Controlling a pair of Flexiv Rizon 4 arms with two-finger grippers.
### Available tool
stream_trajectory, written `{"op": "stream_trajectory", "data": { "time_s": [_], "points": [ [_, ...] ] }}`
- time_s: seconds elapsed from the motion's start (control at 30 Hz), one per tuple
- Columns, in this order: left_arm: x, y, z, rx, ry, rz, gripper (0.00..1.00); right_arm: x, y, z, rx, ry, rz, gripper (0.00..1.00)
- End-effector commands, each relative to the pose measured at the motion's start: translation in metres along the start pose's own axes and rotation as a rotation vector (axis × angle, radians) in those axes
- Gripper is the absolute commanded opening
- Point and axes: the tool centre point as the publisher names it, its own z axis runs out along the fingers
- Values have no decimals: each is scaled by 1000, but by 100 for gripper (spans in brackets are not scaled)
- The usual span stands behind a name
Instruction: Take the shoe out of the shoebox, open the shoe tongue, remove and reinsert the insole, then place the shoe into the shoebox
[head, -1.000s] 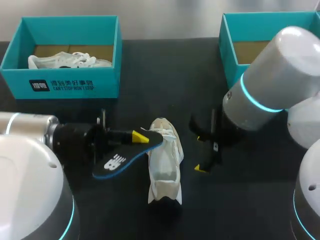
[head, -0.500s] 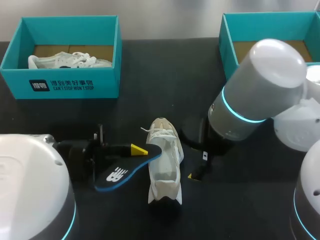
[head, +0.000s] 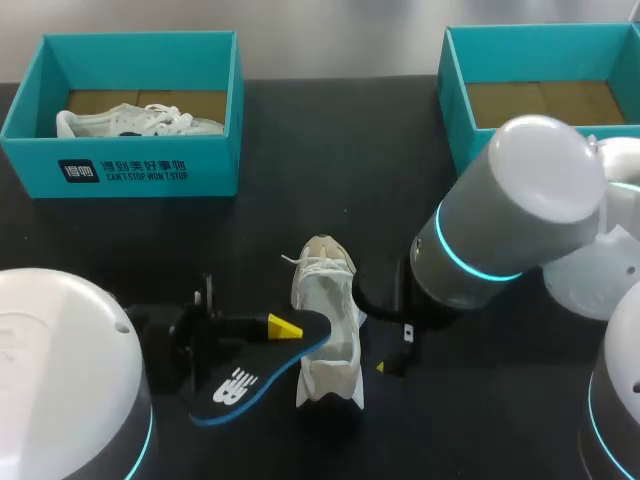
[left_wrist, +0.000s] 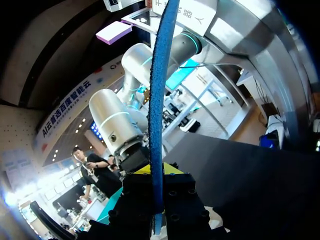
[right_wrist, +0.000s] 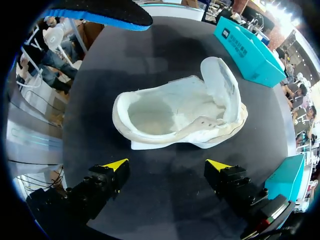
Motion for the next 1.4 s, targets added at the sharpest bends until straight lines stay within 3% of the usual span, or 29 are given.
{"op": "stream_trajectory", "data": {
  "time_s": [0.03,0.63,1.3,1.4],
  "points": [
    [12,6,3,28,-10,-1,0,3,4,12,0,0,3,100],
    [36,16,10,44,-16,35,0,-8,0,24,-30,74,34,100],
    [40,32,15,10,-30,85,0,-9,13,27,-43,135,-37,100],
    [41,33,14,11,-35,84,0,-7,12,27,-82,140,-43,100]
  ]
}}
